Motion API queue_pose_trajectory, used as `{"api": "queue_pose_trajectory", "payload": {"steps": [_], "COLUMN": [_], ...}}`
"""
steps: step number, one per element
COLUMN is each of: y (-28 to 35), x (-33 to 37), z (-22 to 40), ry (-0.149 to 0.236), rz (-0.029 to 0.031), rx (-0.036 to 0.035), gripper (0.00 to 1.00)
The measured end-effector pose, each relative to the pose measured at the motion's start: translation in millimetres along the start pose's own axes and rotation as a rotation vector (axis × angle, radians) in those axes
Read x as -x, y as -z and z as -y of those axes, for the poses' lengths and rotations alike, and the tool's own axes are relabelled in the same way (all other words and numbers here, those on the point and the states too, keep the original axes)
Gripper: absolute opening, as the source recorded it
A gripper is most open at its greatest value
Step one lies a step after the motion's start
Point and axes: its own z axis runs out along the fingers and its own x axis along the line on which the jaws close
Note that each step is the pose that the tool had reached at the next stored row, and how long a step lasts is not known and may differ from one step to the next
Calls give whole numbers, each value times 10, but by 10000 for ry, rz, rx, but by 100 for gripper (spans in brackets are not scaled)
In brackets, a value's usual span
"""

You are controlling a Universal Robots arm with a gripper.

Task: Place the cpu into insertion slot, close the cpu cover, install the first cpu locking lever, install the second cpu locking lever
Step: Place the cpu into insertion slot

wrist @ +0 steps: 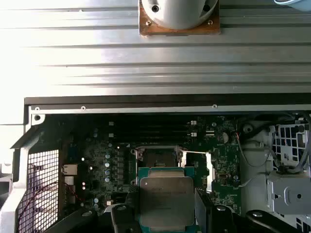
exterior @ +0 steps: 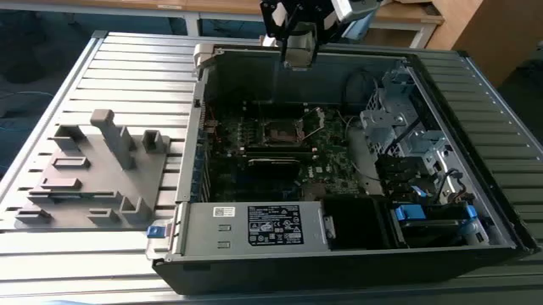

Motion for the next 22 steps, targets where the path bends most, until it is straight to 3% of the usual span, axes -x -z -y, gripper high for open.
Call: {"api": "queue_pose_trajectory", "payload": {"steps": [22], "y": [-44], "x": [1], "z": [4], "ry": [0], "rz": [-1], "rx": [-1], "gripper": [54]}}
